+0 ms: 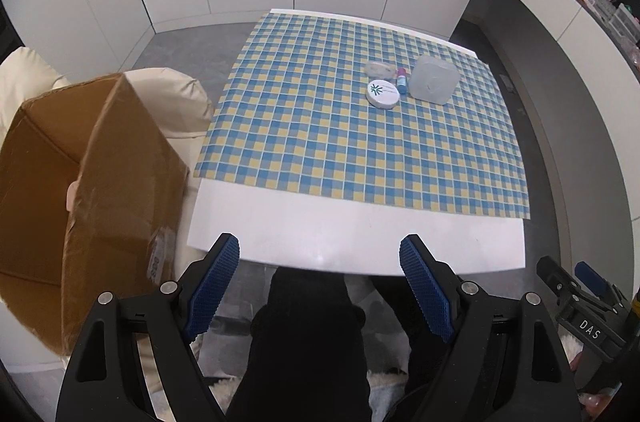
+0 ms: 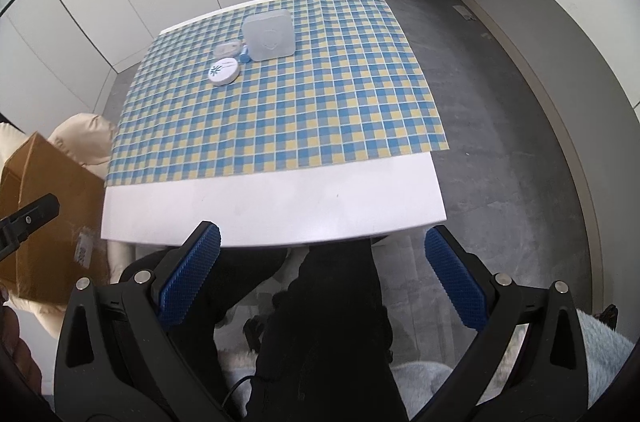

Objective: Organize objects
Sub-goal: 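Move both open tools over the checkered table toward the compact and plastic box, then grasp the clear plastic box with the right tool while the left tool grasps the white compact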

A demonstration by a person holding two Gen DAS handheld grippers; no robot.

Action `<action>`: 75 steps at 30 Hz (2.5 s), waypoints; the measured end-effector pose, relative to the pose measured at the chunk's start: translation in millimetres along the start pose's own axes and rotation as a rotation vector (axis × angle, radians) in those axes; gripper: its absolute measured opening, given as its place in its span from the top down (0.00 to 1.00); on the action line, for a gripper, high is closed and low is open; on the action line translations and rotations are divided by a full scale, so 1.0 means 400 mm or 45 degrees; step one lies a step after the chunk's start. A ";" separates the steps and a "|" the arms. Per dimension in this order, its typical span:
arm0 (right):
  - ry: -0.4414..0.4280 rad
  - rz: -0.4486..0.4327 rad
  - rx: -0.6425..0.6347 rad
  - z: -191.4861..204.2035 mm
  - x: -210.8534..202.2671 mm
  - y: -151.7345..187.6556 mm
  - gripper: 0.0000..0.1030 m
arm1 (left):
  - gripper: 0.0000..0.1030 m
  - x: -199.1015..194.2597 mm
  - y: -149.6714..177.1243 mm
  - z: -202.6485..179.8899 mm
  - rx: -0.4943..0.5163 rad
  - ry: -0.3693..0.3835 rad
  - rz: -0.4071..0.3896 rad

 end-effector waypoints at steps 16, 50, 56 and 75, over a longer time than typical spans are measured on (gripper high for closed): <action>-0.021 -0.034 -0.073 0.081 0.207 -0.174 0.00 | 0.19 0.229 -0.141 -0.024 0.009 -0.012 0.038; -0.041 -0.233 -0.124 0.352 0.705 -0.555 0.18 | 0.19 0.656 -0.354 -0.082 -0.017 -0.005 0.099; 0.013 -0.271 -0.116 0.255 0.663 -0.534 0.18 | 0.19 0.682 -0.385 -0.147 0.035 0.024 0.080; 0.021 -0.224 -0.099 0.137 0.631 -0.496 0.18 | 0.44 0.704 -0.484 -0.205 0.106 -0.142 0.029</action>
Point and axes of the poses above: each gripper's, at about its wrist camera, not at the fingertips, and x roughly the way its jaws point, z to its left, y to its underside, the point moved 5 cm from there along x, roughly the way its jaws point, and after that the axes turned 8 degrees about x, right-handed, at the moved point
